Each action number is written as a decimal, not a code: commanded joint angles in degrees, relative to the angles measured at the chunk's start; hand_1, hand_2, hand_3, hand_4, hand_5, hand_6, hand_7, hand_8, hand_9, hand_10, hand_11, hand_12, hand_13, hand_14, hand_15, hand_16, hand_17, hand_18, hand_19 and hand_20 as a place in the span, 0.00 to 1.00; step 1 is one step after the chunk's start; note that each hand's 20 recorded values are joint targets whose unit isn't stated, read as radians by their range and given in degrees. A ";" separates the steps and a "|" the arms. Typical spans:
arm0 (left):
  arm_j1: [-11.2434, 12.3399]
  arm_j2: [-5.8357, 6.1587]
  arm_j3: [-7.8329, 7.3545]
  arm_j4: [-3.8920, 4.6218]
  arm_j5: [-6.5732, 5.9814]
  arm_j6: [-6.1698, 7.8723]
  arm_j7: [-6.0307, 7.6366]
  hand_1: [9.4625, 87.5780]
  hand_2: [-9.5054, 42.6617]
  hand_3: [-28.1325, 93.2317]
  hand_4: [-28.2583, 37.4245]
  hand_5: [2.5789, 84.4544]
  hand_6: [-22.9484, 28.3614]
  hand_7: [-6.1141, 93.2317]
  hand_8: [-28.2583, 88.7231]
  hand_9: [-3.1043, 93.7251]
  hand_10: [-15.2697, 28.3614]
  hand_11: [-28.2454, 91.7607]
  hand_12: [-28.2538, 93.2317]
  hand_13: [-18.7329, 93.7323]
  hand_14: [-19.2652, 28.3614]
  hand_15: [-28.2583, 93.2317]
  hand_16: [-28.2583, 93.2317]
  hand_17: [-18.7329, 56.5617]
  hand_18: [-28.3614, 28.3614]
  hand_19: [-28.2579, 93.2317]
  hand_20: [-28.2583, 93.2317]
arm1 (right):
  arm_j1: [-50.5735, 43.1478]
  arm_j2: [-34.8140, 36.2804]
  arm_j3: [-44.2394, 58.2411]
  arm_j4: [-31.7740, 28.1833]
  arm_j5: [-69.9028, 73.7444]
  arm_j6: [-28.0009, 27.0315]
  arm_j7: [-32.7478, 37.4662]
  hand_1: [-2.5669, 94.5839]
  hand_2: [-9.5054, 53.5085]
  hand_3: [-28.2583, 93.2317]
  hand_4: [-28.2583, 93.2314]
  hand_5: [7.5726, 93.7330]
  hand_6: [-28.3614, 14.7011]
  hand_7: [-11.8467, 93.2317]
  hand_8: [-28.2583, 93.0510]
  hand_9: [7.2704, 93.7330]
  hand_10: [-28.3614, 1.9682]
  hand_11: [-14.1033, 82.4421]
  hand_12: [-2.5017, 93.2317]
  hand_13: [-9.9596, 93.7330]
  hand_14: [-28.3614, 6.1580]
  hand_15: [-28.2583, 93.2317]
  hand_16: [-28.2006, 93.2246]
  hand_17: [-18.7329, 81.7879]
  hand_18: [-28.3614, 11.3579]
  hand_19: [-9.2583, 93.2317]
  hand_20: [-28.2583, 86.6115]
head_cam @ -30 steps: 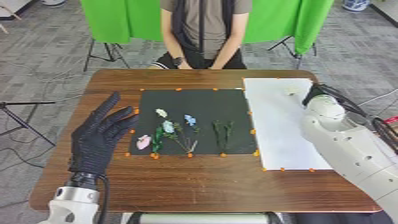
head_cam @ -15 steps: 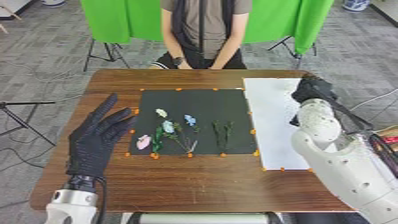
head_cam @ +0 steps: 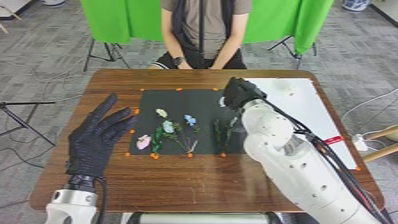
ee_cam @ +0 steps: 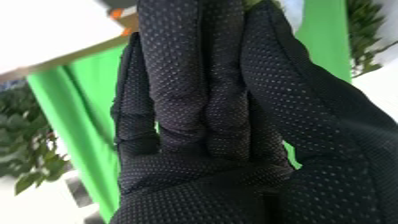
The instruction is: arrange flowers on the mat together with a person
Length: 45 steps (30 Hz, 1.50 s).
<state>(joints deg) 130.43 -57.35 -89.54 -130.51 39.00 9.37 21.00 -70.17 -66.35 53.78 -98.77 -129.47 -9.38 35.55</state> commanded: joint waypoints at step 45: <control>3.01 -0.55 -0.11 -0.16 -0.31 3.11 -0.76 0.15 0.32 0.86 0.00 0.37 0.58 0.17 0.17 0.40 0.83 0.43 0.32 0.42 0.99 0.63 0.16 0.16 0.98 0.76 0.17 | -23.60 -4.40 23.54 -22.75 48.41 2.18 4.09 0.28 0.15 0.87 0.00 0.60 0.65 0.22 0.13 0.70 0.36 0.37 0.16 0.65 0.33 0.71 0.28 0.30 0.24 0.76 0.35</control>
<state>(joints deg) 131.17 -57.29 -89.10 -130.51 37.73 11.04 20.84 -80.64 -69.63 67.52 -114.53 -107.18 -17.58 41.28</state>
